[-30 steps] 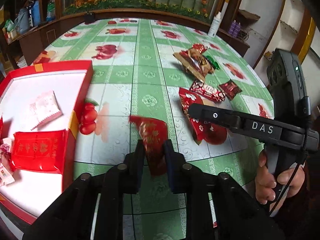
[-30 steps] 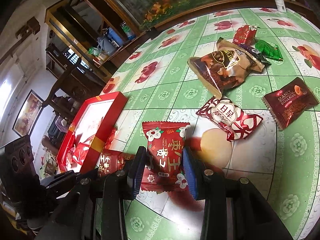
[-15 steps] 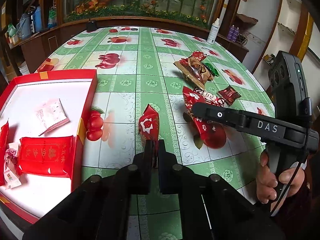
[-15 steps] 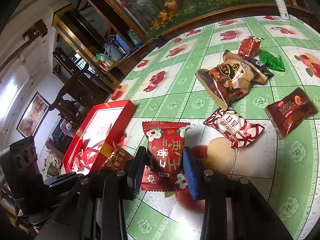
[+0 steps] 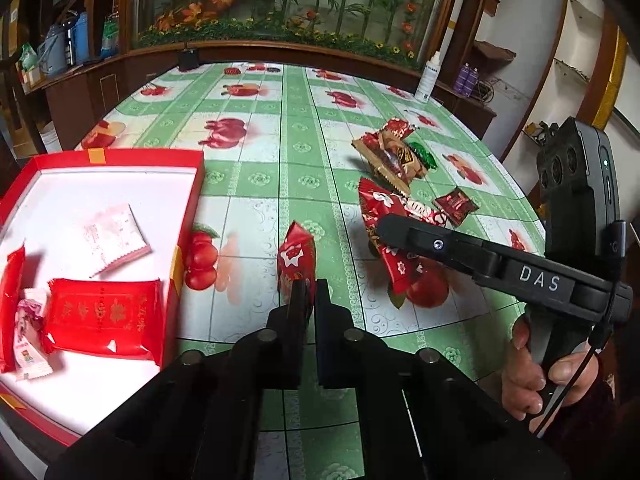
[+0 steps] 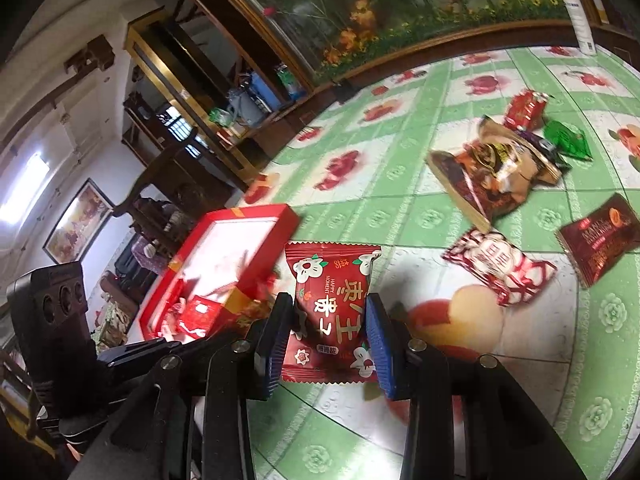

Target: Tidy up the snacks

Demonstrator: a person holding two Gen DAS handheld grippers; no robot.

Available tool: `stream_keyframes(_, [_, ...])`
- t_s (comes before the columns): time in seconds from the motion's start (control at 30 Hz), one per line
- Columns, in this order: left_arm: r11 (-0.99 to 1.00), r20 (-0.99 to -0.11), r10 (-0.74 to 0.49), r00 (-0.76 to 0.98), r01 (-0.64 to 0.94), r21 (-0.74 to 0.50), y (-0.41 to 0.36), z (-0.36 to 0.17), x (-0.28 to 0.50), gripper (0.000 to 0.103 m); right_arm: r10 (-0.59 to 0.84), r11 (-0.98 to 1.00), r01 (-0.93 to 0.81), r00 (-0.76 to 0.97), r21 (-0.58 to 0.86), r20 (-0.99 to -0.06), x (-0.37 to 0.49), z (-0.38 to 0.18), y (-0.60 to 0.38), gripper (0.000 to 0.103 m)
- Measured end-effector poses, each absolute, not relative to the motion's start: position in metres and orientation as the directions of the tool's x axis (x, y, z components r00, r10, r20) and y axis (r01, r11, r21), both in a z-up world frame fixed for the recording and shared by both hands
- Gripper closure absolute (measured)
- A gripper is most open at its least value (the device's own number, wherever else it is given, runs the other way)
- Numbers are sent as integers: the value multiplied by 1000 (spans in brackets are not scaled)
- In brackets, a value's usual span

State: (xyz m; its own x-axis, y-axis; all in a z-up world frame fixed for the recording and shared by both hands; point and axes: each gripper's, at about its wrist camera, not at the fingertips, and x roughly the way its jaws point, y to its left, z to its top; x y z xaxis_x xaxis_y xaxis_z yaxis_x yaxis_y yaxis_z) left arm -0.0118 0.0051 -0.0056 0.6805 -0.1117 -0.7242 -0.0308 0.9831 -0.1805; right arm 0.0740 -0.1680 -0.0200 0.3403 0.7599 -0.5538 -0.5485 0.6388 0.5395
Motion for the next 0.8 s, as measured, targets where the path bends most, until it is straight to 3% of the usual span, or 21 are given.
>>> stream_keyframes(0.27, [987, -688, -69, 722, -48, -150, 17, 14, -22, 101, 787, 607, -581, 343, 543, -513, 70, -11, -147, 65])
stream_keyframes(0.57, [995, -765, -93, 638, 30, -95, 11, -11, -27, 98, 768, 632, -556, 358, 540, -531, 72, -14, -146, 65])
stream_keyframes(0.63, [994, -771, -107, 627, 76, -76, 6, -14, -32, 82, 766, 636, -546, 358, 545, -534, 73, -15, -147, 65])
stream_keyframes(0.7, [996, -775, -86, 626, 75, -50, 6, -15, -34, 39, 764, 638, -544, 361, 545, -535, 73, -15, -148, 65])
stream_keyframes(0.8, [996, -774, -91, 627, 50, -76, 10, -13, -34, 32, 765, 639, -543, 373, 545, -525, 72, -13, -152, 65])
